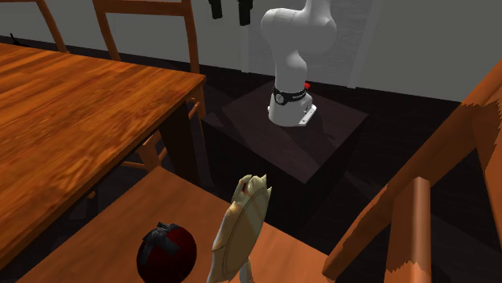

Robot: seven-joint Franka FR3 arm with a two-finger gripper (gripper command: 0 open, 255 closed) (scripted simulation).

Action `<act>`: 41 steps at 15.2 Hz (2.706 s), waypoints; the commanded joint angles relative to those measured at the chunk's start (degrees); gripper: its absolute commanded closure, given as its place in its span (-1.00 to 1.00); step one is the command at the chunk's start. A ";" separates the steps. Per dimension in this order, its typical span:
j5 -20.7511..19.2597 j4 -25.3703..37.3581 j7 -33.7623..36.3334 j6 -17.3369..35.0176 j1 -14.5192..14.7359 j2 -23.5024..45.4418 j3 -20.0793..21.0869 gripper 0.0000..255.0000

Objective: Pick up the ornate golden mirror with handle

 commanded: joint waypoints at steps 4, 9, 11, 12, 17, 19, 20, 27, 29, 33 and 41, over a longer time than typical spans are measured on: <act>1.13 -3.53 0.29 7.80 1.51 0.80 2.25 -1.00; 2.55 -7.86 0.89 21.18 3.88 4.07 6.27 -1.00; 2.87 -9.02 1.23 26.63 4.69 6.06 7.98 -1.00; 2.95 -9.46 1.43 29.36 5.04 7.19 8.87 -1.00; 2.11 -10.38 3.11 42.92 6.11 14.16 13.58 -1.00; 0.94 -10.13 4.27 48.19 6.04 17.46 15.68 -1.00; 0.10 -9.87 5.01 50.76 5.85 19.21 16.81 -1.00; -14.83 -5.33 16.52 66.48 0.20 32.80 27.00 -1.00; -19.90 -4.55 20.43 68.69 -1.55 35.35 28.90 -1.00; -25.63 -5.26 25.15 71.35 -3.26 37.94 30.00 -1.00; -30.43 -5.57 29.17 72.87 -4.29 39.72 30.54 1.00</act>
